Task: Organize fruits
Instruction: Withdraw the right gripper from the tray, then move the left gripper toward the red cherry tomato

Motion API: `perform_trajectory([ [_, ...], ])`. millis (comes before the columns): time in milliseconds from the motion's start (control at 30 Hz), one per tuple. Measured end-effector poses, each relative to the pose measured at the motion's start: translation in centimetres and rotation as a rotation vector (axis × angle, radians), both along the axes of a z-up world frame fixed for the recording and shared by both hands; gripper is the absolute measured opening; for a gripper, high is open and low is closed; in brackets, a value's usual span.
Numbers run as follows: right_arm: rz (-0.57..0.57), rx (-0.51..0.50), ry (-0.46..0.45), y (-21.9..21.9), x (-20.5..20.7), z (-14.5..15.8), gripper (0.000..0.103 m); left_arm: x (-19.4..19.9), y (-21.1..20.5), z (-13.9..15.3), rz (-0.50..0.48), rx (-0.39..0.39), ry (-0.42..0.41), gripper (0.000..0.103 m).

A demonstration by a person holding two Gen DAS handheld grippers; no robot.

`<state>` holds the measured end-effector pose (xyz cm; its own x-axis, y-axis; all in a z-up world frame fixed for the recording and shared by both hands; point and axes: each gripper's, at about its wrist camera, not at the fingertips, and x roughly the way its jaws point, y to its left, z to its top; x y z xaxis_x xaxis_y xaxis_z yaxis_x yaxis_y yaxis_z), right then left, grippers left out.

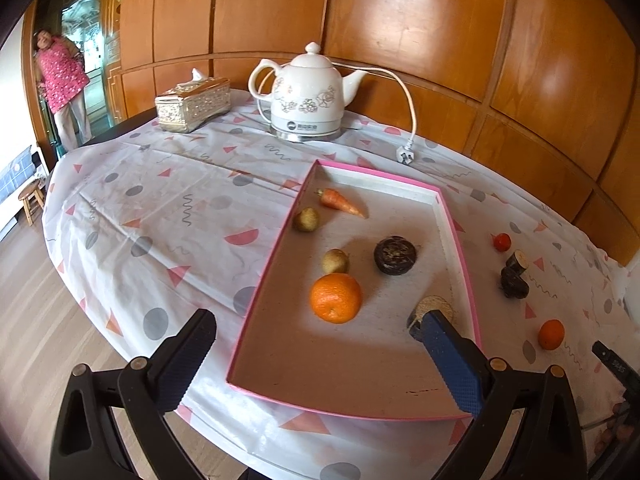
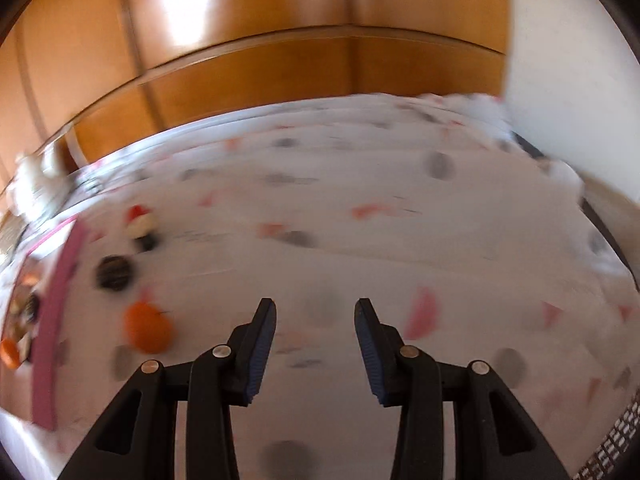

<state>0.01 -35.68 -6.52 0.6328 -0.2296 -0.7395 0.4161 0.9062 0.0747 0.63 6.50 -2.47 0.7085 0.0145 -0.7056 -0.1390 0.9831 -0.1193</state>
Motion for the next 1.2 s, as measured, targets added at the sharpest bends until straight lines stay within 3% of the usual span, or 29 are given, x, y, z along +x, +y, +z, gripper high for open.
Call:
perform_trajectory([
  [233,-0.198,-0.003,0.025,-5.1,-1.6,-1.7,0.041,0.7,-1.3,0.0,-0.061,0.011,0.016,0.103],
  [467,-0.293,0.0,0.023,-8.0,-2.4,-2.5,0.041,0.6,-3.0,0.7,-0.134,0.038,-0.011,0.103],
  [1033,-0.337,-0.031,0.005,-9.6,-2.5,-3.2,0.043,1.4,-7.9,1.8,-0.337,0.031,-0.028,0.103],
  [1200,-0.336,-0.03,0.002,-9.5,-2.5,-3.2,0.044,1.4,-8.9,2.2,-0.356,0.014,-0.034,0.103],
])
